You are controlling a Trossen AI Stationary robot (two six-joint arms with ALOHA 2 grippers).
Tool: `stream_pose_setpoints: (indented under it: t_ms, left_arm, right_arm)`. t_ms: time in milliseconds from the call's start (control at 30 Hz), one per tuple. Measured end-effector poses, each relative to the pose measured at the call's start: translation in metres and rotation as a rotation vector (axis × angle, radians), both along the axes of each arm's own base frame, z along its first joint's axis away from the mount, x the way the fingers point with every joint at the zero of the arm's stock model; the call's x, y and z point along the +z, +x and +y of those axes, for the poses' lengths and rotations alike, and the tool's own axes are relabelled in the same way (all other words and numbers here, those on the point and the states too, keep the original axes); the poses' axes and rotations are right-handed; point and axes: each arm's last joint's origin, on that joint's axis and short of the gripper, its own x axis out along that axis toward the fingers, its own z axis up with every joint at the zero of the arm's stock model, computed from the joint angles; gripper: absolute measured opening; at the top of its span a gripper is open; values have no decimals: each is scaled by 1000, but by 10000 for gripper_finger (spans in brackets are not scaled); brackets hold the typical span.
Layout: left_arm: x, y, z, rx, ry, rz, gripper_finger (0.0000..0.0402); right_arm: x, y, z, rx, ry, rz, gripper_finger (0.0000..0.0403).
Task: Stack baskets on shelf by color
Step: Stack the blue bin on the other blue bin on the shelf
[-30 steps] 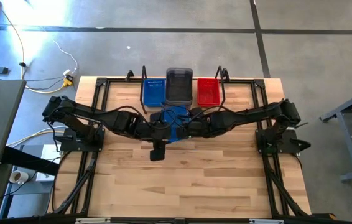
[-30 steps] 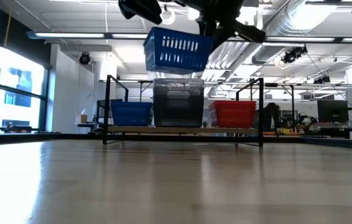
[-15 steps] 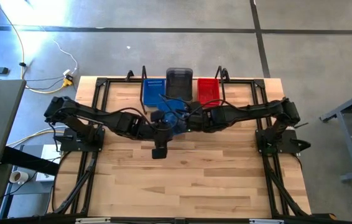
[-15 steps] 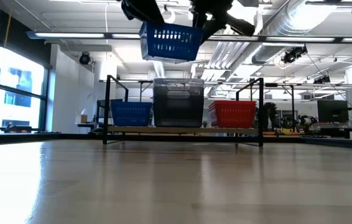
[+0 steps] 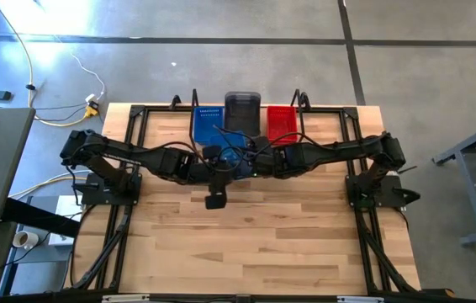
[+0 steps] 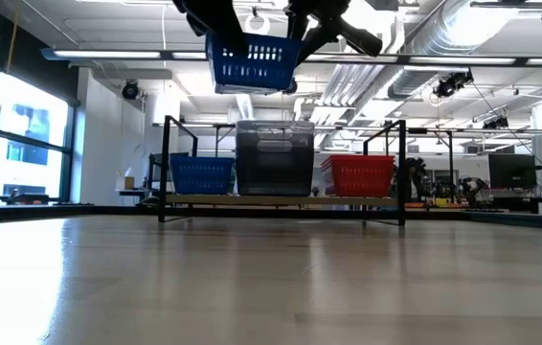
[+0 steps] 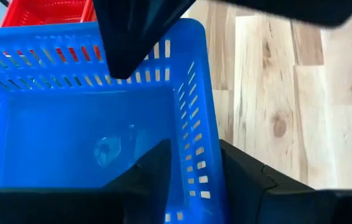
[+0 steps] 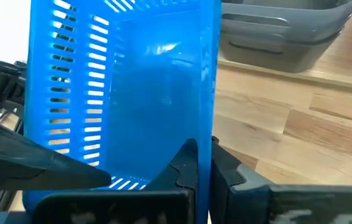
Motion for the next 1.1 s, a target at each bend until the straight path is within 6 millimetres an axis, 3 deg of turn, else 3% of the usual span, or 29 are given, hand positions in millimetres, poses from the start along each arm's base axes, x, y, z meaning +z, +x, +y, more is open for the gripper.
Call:
stream_pose_setpoints:
  t_ms: [300, 533, 833, 1100]
  left_arm:
    - [-1, -1, 0, -65, 35, 33, 8]
    - [-1, -1, -1, -107, 51, 49, 4]
    - [-2, -6, 0, -128, 79, 109, 1]
    - [1, -16, 9, -98, 83, 152, 1]
  right_arm:
    - [1, 0, 0, 18, -11, 4, 0]
    - [1, 0, 0, 41, -17, 15, 18]
    - [3, -1, 1, -2, 7, -14, 106]
    - [22, -15, -3, -58, -58, -62, 107]
